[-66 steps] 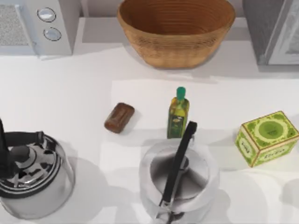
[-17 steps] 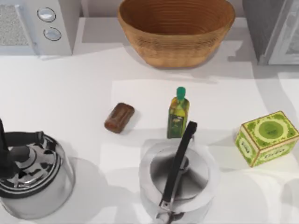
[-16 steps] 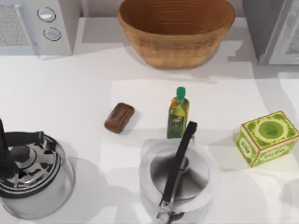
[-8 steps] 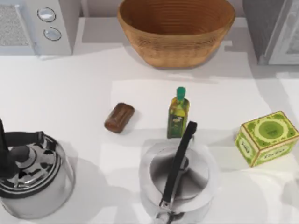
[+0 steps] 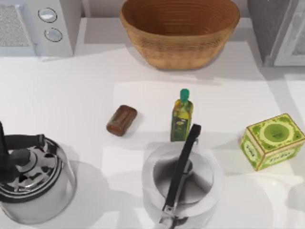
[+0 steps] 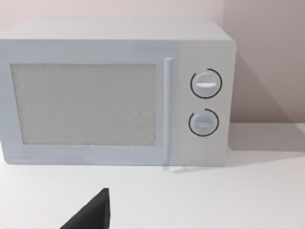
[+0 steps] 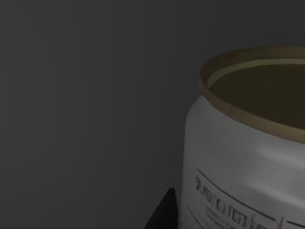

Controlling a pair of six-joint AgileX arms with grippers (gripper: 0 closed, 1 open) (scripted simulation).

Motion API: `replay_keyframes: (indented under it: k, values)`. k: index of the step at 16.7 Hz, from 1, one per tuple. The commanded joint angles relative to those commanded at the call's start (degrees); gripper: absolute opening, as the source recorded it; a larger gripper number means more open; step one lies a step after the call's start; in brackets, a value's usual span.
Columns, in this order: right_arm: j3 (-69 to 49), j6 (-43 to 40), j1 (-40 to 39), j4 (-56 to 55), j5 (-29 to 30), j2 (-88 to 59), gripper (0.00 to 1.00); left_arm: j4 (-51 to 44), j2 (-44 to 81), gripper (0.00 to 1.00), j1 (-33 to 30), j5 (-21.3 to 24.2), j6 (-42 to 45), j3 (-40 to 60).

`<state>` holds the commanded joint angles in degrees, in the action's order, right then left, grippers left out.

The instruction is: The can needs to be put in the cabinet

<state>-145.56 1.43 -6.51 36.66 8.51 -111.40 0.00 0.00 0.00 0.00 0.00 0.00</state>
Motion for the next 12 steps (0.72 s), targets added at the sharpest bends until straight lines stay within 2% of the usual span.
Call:
replay_keyframes:
  k: [4,10,12]
  values:
    - [-10.06,-0.29,0.79,1.79,-1.19,-6.79,0.0,0.0,0.0,1.0,0.0,0.0,0.0,0.0]
    - [-11.45,-0.4,0.89,2.04,-1.4,-7.85,0.0,0.0,0.0,1.0,0.0,0.0,0.0,0.0]
    - [-11.45,-0.4,0.89,2.04,-1.4,-7.85,0.15,0.0,0.0,1.0,0.0,0.0,0.0,0.0]
